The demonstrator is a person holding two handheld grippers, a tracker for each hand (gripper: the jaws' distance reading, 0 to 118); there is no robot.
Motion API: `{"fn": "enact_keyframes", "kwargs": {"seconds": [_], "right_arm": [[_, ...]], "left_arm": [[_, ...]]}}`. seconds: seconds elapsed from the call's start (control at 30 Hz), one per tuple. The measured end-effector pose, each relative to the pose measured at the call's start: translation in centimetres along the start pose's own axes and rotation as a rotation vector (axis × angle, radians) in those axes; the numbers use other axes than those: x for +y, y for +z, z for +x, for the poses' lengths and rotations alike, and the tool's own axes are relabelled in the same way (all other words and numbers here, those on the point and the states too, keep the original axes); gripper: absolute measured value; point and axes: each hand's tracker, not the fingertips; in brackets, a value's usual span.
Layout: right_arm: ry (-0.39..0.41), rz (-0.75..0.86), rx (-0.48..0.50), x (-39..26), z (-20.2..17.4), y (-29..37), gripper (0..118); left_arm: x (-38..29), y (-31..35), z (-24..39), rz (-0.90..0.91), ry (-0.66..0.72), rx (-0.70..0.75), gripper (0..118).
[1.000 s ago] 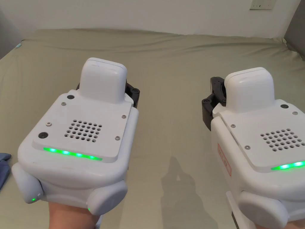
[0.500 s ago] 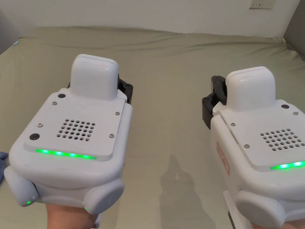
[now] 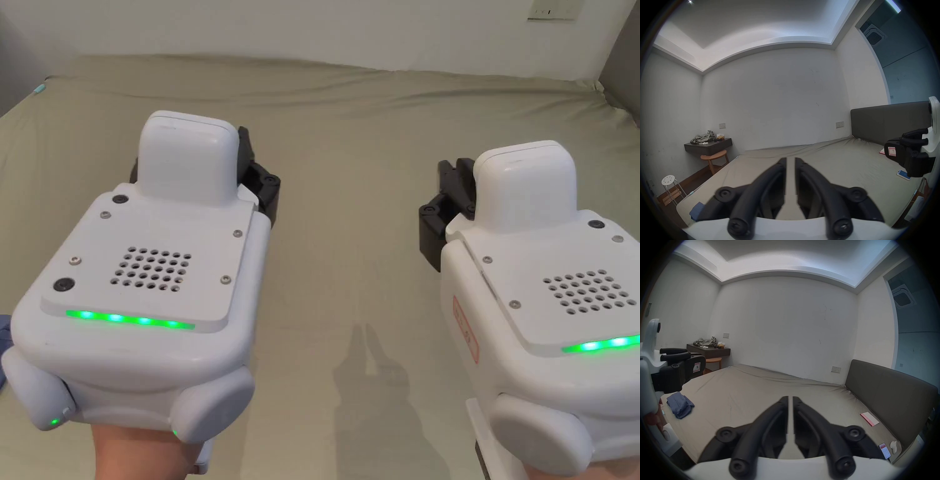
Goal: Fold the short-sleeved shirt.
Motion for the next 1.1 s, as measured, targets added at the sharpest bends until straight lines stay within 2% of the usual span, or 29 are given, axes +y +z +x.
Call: {"fn": "enact_keyframes", "kwargs": {"seconds": [0.03,0.07,0.1,0.13,0.17,0.27,0.33,0.43,0.47,0.53,0.6,0.7,0.83,1.1], "right_arm": [[-0.002,0.002,0.003,0.0,0.0,0.0,23],[-0.003,-0.001,0.008,0.0,0.1,-0.1,42],[-0.002,-0.005,0.013,0.0,0.1,-0.2,65],[-0.001,-0.009,0.018,0.0,0.0,-0.2,98],[0.000,-0.009,0.022,0.0,0.0,-0.3,114],[-0.005,0.012,0.016,0.1,-0.2,0.1,118],[-0.031,-0.039,0.003,0.4,-0.2,-0.3,118],[-0.147,-0.058,0.097,0.5,0.9,-0.7,118],[-0.196,-0.061,0.095,0.7,1.0,-0.6,118],[-0.238,-0.117,0.021,1.5,1.0,-0.4,118],[-0.229,-0.153,-0.022,2.3,0.9,-0.3,118],[-0.200,-0.211,-0.016,2.8,1.4,-0.8,118],[-0.141,-0.281,-0.073,3.0,1.5,-1.3,118],[-0.164,-0.256,-0.058,2.3,1.7,-1.5,118]], "left_arm": [[0.0,0.0,-0.1,-0.002,0.001,0.002,29],[0.0,-0.1,-0.2,-0.006,0.004,0.002,53],[-0.1,-0.2,-0.3,-0.014,0.008,0.002,79],[-0.1,-0.2,-0.3,-0.018,0.011,0.003,108],[-0.2,-0.1,-0.4,-0.010,0.013,0.001,116],[-0.1,-0.1,-0.4,-0.006,-0.005,0.002,117],[-0.1,-0.1,-0.4,-0.006,-0.008,0.005,117],[0.0,-0.2,-0.6,-0.004,0.006,0.010,117],[0.0,-0.3,-0.6,-0.003,0.011,0.007,117],[0.2,-0.3,-0.7,0.000,0.010,0.005,117],[0.3,-0.3,-0.5,0.009,-0.001,0.012,117],[0.5,-0.4,-0.4,0.014,-0.004,0.006,117],[0.5,-0.5,-0.2,0.011,-0.004,-0.006,117],[0.6,-0.5,-0.1,0.009,-0.010,-0.006,117]]}}
